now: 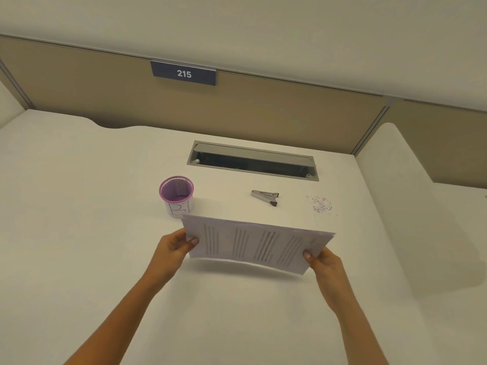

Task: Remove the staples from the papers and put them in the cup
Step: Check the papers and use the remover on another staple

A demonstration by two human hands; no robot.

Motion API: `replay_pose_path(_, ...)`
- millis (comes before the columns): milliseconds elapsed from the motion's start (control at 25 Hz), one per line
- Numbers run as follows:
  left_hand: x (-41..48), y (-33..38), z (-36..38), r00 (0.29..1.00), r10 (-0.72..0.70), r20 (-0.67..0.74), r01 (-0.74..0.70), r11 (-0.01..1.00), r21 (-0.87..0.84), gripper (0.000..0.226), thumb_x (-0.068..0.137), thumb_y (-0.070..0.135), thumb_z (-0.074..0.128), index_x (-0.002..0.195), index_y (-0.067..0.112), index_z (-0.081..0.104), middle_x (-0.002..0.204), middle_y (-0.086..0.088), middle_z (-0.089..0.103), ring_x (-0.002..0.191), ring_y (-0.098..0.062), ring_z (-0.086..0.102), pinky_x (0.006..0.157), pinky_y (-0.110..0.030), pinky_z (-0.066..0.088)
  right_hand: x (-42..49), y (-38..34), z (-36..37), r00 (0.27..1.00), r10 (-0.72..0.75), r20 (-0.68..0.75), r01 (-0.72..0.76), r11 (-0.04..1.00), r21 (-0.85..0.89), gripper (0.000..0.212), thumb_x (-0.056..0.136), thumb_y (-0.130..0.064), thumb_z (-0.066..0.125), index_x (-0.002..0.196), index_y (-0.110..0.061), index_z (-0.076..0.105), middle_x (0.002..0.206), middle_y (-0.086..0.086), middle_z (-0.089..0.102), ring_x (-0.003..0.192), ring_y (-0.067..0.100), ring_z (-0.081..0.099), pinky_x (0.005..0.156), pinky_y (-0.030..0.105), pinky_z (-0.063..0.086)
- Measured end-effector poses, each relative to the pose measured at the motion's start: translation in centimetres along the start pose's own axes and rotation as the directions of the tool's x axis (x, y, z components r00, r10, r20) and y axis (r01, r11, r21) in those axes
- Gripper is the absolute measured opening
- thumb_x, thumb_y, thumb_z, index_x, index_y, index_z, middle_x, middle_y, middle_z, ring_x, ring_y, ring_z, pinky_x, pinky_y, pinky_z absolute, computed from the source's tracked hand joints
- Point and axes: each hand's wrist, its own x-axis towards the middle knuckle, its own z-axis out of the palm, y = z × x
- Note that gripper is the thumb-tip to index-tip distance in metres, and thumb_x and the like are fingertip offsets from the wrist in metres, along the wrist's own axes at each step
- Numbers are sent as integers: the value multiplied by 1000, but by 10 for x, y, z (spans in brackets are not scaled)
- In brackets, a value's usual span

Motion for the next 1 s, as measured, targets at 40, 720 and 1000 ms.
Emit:
replay_pose_path(40, 0, -8, 2, 1000, -14, 17, 13, 999, 45, 26, 92, 5, 58, 106, 24, 69, 88, 24, 75, 92, -3, 71, 82, -16, 53, 0, 7, 1, 999, 35, -1, -35, 999, -23, 24, 90, -9, 60, 113, -11, 67, 105, 3, 75, 98, 15, 68, 94, 38, 49)
replay_pose_path(720, 17, 13, -17, 986, -151, -67, 142, 982, -121, 18, 86, 14, 68, 101, 6, 73, 98, -15, 75, 87, -25, 69, 85, -37, 56, -9, -5, 1, 990, 122, -67, -111, 983, 146, 28, 90, -11, 59, 117, -12, 65, 112, 8, 72, 104, 31, 67, 92, 50, 52)
replay_pose_path(1000, 1, 22, -18, 975, -213, -68, 188, 946, -266, 18, 89, 15, 65, 102, 7, 73, 98, -11, 76, 92, -25, 72, 89, -39, 54, -22, 0, 8, 981, 132, -140, -92, 961, 262, 26, 91, -10, 56, 115, -15, 66, 112, 6, 72, 101, 25, 67, 90, 45, 52)
